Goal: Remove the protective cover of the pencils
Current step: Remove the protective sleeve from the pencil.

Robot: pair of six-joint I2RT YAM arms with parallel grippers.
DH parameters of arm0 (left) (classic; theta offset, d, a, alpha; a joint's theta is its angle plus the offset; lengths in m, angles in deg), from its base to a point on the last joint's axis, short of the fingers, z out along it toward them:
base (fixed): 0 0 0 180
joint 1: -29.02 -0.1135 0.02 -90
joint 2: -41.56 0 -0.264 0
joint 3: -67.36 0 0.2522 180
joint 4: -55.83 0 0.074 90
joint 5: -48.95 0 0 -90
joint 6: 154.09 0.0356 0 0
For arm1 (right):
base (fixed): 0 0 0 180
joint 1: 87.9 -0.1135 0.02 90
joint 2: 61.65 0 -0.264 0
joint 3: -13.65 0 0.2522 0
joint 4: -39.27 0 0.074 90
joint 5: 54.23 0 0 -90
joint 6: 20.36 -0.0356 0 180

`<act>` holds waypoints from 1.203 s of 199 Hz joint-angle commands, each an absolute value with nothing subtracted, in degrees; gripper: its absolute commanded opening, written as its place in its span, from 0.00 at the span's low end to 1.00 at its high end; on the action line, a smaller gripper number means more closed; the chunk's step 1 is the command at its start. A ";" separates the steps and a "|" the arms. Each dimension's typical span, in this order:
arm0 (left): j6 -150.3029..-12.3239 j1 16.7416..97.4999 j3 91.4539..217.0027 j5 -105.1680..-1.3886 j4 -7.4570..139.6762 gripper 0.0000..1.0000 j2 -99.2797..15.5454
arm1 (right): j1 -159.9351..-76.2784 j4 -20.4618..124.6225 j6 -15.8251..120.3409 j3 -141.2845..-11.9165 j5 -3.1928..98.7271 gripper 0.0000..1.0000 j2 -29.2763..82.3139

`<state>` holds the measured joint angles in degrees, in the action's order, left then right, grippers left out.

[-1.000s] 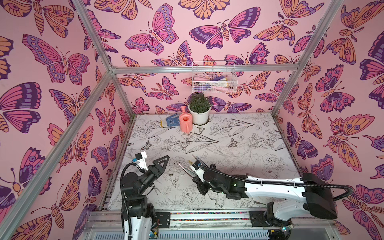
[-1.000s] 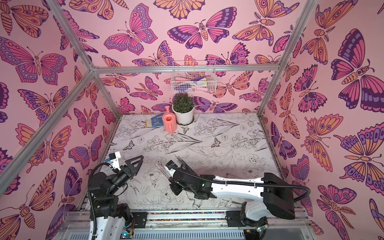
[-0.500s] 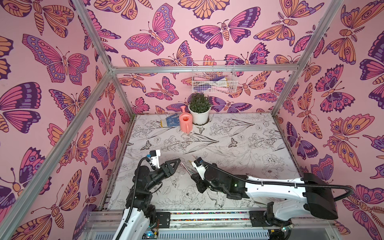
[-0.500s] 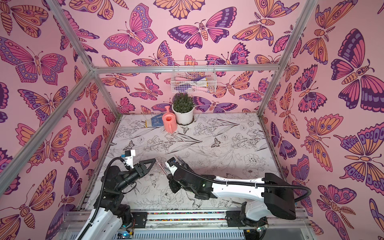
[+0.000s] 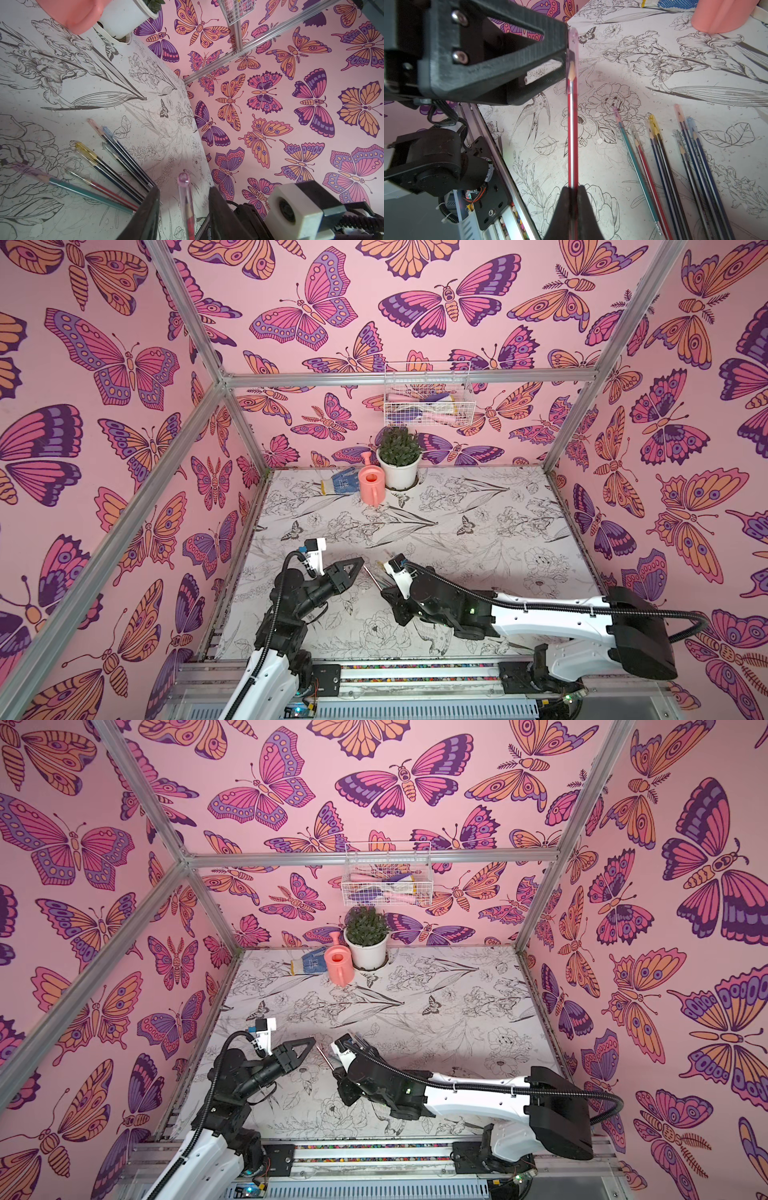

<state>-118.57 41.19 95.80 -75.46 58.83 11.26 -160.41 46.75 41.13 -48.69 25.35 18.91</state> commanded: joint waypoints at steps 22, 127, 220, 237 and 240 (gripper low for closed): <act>-117.97 41.77 95.10 -74.59 56.11 0.34 10.72 | -160.33 46.09 41.04 -50.19 27.07 0.00 20.12; -118.43 41.95 95.18 -75.28 54.93 0.32 9.51 | -160.37 45.82 41.04 -51.35 26.99 0.00 20.62; -118.65 42.03 95.10 -74.67 54.52 0.07 7.84 | -160.33 45.75 41.18 -51.97 26.89 0.00 21.06; -118.76 42.06 95.10 -74.30 54.33 0.04 7.22 | -160.33 45.79 41.12 -51.72 27.12 0.00 20.73; -118.76 42.04 95.10 -74.23 54.30 0.04 7.16 | -160.33 45.76 41.16 -51.63 27.11 0.00 20.71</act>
<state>-119.29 41.84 95.74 -75.07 55.50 7.91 -160.39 46.62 41.13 -50.11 26.80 20.55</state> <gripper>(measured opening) 0.109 0.103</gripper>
